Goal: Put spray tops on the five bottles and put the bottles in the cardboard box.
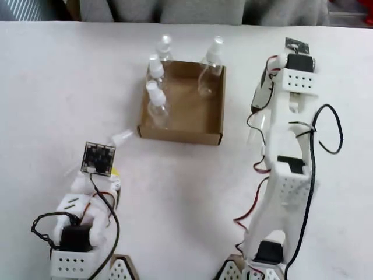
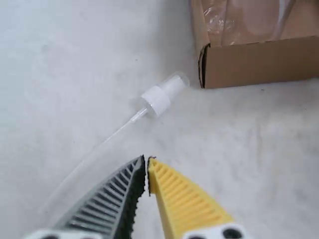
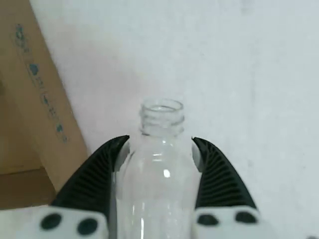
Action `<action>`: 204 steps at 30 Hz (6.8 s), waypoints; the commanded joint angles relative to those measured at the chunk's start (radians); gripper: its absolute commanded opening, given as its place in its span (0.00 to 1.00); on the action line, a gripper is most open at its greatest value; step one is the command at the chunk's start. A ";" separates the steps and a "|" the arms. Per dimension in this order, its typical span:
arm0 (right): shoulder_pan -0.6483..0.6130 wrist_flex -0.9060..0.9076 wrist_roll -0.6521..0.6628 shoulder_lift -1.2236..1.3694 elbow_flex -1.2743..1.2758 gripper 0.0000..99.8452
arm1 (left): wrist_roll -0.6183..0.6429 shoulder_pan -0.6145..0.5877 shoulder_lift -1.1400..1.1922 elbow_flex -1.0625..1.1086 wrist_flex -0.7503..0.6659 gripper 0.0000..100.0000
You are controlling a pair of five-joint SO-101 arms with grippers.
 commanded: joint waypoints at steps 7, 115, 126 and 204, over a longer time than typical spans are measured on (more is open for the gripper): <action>0.008 0.028 0.012 -0.335 0.385 0.02 | -0.012 -0.010 -0.008 -0.002 0.002 0.03; 0.004 -0.584 0.428 -0.615 1.134 0.19 | -0.012 0.035 -0.007 -0.003 -0.032 0.02; -0.008 -0.521 0.316 -0.613 1.080 0.19 | -0.012 0.035 -0.007 -0.003 -0.032 0.02; -0.013 -0.501 0.089 -0.539 1.109 0.02 | -0.011 0.013 -0.010 -0.003 -0.032 0.02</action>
